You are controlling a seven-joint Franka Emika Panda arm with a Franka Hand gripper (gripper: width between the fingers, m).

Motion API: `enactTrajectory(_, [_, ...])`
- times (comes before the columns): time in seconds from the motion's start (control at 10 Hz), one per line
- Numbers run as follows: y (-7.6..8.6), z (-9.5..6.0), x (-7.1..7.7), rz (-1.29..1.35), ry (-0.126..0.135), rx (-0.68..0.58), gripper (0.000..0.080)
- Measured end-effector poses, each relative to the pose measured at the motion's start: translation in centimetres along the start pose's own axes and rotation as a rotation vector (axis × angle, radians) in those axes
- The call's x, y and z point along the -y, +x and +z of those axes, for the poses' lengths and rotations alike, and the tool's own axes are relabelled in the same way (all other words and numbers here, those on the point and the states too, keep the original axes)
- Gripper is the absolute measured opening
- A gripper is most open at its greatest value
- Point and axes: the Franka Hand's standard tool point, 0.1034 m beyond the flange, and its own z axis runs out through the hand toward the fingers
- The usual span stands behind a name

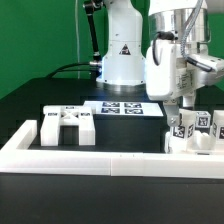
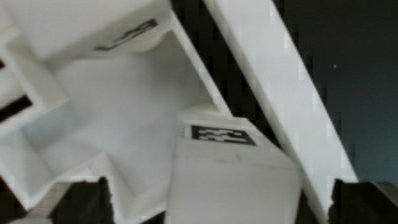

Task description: Assemble chair

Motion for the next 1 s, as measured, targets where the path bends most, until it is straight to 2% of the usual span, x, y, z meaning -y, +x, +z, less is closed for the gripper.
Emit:
enactTrajectory(0.4, [-0.12,-0.04,0.04,-0.497,-0.004,-0.013,0.0648])
enactTrajectory(0.6, [-0.5,-0.03,-0.17,-0.579,-0.005,-0.012,0.0649])
enactTrajectory(0.8, [-0.17,-0.04,-0.01,-0.738,-0.008,-0.02,0.0649])
enactTrajectory(0.9, [-0.09,-0.04,0.03,-0.825,-0.012,-0.027,0.0649])
enactTrajectory(1.0, [0.18,-0.05,0.14,-0.961,-0.027,-0.042,0.0649])
